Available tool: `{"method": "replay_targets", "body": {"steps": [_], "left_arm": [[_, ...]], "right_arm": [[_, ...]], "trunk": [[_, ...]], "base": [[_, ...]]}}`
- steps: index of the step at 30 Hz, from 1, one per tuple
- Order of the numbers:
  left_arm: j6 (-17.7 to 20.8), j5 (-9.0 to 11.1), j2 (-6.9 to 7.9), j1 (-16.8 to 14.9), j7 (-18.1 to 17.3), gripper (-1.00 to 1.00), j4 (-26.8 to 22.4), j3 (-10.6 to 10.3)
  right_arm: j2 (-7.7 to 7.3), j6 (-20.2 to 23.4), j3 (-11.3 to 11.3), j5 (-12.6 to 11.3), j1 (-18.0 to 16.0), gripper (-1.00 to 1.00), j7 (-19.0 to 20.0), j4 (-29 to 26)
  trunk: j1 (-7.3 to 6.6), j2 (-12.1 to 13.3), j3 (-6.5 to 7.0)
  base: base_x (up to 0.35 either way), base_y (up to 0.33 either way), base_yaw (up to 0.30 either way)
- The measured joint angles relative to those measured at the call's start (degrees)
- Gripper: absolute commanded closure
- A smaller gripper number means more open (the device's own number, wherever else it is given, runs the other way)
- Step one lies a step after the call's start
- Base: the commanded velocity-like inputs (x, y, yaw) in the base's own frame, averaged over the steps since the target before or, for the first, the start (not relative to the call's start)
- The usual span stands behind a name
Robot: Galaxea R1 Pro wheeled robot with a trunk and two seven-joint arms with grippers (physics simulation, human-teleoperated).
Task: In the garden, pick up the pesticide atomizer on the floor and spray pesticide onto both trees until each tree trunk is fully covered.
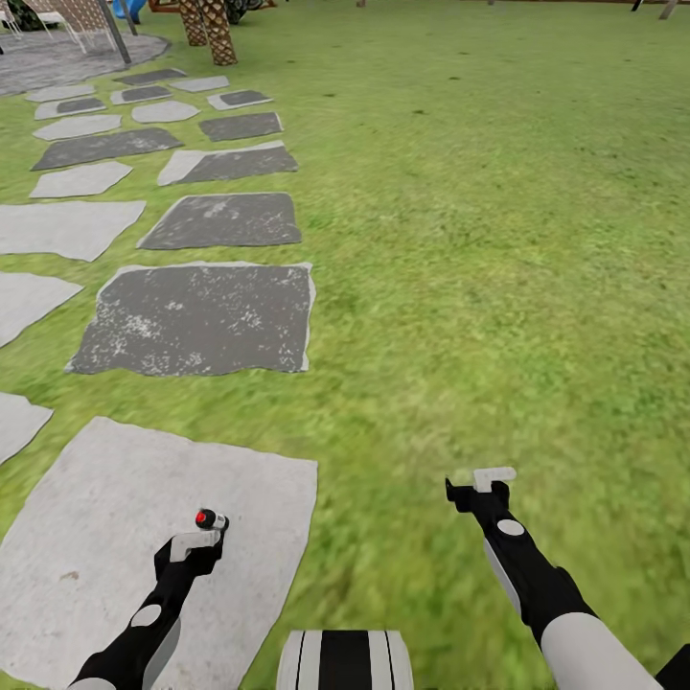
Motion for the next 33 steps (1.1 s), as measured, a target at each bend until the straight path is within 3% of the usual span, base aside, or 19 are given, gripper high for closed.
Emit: {"method": "replay_targets", "body": {"steps": [6, 33], "left_arm": [[0.0, 0.0, 0.0, 0.0, 0.0, -1.0, 0.0, 0.0], [0.0, 0.0, 0.0, 0.0, 0.0, -1.0, 0.1, 0.1]], "right_arm": [[0.05, 0.0, 0.0, 0.0, 0.0, -1.0, 0.0, 0.0], [-0.04, 0.0, 0.0, 0.0, 0.0, -1.0, 0.0, 0.0]], "trunk": [[0.05, 0.0, -0.75], [0.05, 0.0, -0.81]], "base": [[0.0, 0.0, 0.0], [0.045, 0.0, 0.0]]}}
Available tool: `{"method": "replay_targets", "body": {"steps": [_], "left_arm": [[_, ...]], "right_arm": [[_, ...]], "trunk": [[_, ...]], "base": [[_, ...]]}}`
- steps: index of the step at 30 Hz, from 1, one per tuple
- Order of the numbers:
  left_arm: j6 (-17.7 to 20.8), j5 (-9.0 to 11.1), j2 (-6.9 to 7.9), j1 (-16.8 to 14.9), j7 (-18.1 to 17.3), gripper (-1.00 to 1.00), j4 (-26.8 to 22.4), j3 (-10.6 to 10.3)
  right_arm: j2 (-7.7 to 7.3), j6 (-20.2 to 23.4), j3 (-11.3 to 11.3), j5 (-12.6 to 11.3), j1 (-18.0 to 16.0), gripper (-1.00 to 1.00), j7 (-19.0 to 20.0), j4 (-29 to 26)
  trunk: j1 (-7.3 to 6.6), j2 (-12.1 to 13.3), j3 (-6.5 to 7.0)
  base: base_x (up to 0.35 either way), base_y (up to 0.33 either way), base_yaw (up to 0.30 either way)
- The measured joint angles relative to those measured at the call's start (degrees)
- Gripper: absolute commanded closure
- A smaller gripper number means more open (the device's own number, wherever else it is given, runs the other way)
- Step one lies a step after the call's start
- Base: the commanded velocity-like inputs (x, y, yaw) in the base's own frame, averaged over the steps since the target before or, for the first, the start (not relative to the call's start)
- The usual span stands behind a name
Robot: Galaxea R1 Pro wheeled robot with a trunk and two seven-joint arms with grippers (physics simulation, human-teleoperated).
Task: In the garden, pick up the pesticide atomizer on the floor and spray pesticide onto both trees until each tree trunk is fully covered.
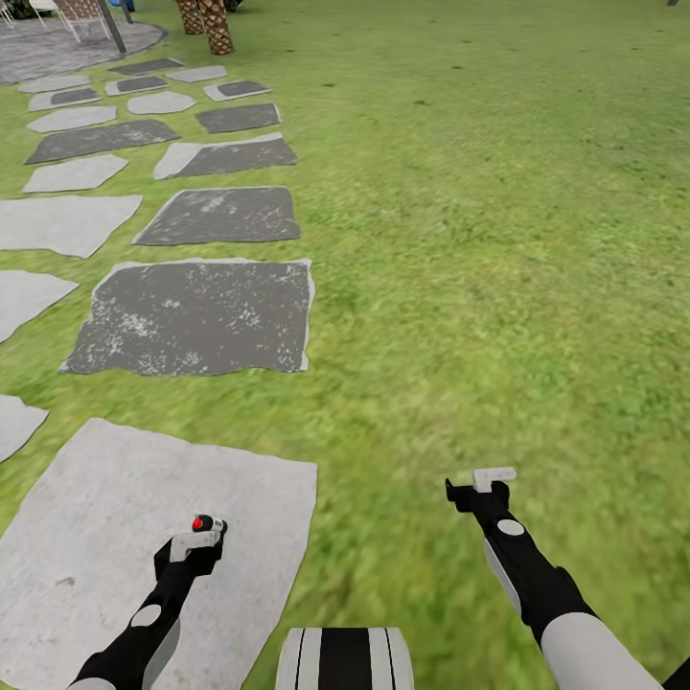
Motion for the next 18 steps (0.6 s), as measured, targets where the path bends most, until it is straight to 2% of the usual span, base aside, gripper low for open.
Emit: {"method": "replay_targets", "body": {"steps": [18], "left_arm": [[0.0, 0.0, 0.0, 0.0, 0.0, -1.0, 0.0, 0.0]], "right_arm": [[0.0, 0.0, 0.0, 0.0, 0.0, -1.0, 0.0, 0.0]], "trunk": [[0.0, 0.0, 0.0]], "base": [[0.02, 0.0, 0.0]]}}
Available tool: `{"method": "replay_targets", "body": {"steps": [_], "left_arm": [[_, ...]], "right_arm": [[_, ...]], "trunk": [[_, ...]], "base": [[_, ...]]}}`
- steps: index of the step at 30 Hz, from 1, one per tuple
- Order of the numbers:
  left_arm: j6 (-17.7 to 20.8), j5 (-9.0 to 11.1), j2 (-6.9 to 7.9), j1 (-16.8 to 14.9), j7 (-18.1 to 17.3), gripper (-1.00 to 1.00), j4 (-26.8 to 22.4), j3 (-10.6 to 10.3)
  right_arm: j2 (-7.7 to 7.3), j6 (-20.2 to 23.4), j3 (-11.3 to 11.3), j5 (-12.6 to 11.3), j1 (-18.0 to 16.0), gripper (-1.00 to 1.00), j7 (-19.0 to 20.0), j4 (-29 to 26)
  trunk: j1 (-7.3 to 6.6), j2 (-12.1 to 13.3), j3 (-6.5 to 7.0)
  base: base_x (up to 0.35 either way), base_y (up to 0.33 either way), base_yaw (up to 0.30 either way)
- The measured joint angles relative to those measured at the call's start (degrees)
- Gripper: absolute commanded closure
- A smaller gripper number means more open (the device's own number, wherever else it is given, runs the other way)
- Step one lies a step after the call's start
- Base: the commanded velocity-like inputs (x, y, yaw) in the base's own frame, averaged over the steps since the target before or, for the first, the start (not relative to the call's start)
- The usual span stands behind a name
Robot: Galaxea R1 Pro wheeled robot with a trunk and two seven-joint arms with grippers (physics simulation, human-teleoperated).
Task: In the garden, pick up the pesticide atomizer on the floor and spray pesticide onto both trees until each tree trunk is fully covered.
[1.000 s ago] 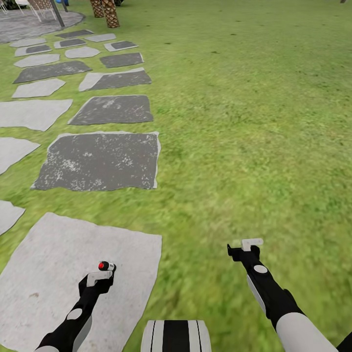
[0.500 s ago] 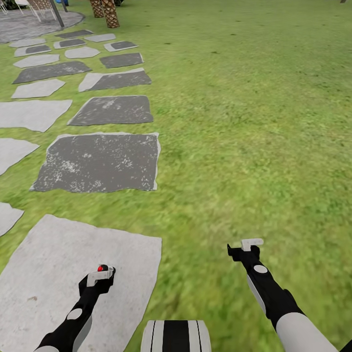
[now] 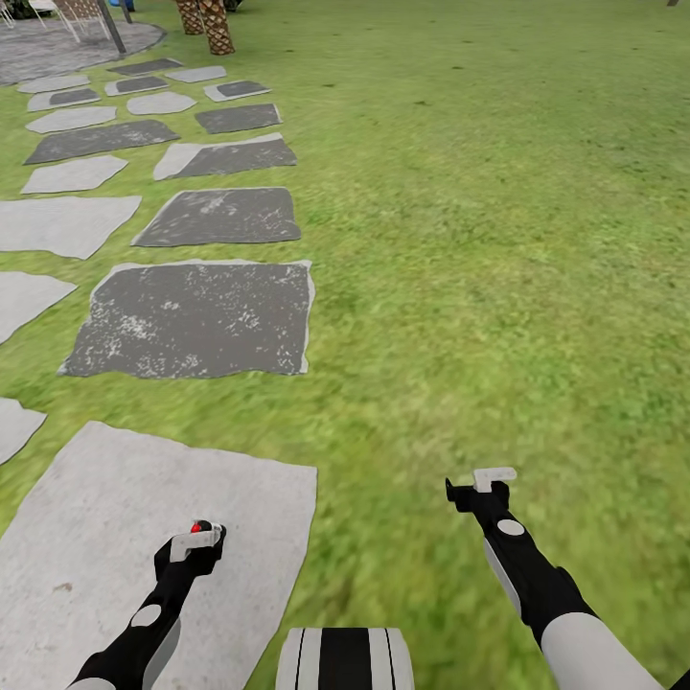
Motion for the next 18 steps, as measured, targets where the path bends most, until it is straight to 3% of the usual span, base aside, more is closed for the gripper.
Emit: {"method": "replay_targets", "body": {"steps": [18], "left_arm": [[0.0, 0.0, 0.0, 0.0, 0.0, -1.0, 0.0, 0.0]], "right_arm": [[0.07, 0.0, 0.0, 0.0, 0.0, -1.0, 0.0, 0.0]], "trunk": [[0.08, 0.0, -0.97]], "base": [[0.0, 0.0, 0.0]]}}
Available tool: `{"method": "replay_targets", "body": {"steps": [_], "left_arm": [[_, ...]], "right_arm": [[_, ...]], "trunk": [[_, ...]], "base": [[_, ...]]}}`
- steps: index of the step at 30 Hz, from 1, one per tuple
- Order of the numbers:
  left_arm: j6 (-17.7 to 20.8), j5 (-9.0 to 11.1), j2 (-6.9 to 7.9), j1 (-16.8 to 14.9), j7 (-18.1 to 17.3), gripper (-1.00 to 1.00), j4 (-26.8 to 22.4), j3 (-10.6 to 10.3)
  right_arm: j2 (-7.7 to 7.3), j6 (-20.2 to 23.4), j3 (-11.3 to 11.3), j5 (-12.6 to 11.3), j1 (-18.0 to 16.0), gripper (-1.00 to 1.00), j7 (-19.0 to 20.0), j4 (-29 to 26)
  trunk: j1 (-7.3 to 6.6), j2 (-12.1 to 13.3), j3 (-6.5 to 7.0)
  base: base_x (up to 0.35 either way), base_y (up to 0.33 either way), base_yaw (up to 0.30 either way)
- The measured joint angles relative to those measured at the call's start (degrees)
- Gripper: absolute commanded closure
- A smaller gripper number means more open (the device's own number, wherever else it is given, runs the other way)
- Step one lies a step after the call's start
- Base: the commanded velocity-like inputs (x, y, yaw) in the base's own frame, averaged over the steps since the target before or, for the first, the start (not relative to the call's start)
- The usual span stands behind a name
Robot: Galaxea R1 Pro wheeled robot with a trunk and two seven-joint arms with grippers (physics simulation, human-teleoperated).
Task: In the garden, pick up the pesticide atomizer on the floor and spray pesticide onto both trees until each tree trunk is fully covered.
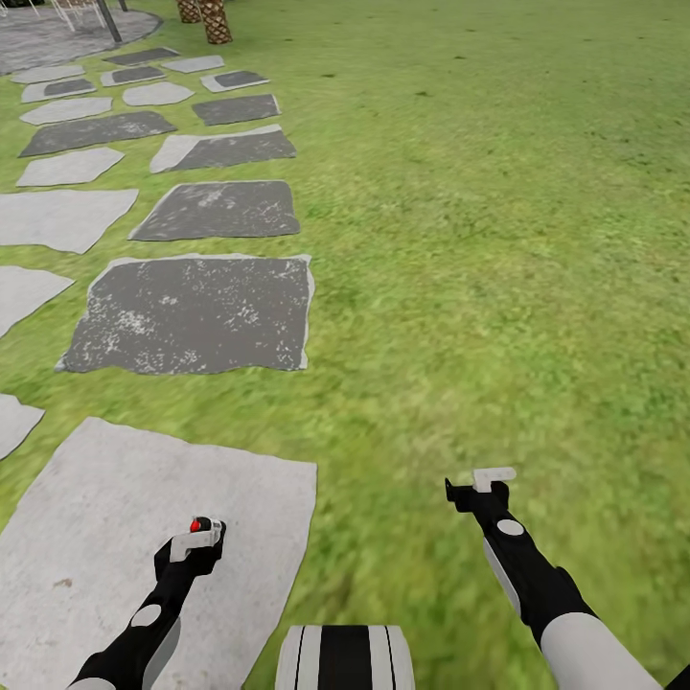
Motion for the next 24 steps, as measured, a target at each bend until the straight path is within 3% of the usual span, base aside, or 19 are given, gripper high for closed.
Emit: {"method": "replay_targets", "body": {"steps": [24], "left_arm": [[-0.1, 0.0, 0.0, 0.0, 0.0, -1.0, 0.0, -0.2]], "right_arm": [[-0.04, 0.0, 0.0, 0.0, 0.0, -1.0, 0.0, 0.0]], "trunk": [[0.0, 0.0, 0.07]], "base": [[0.032, 0.0, 0.0]]}}
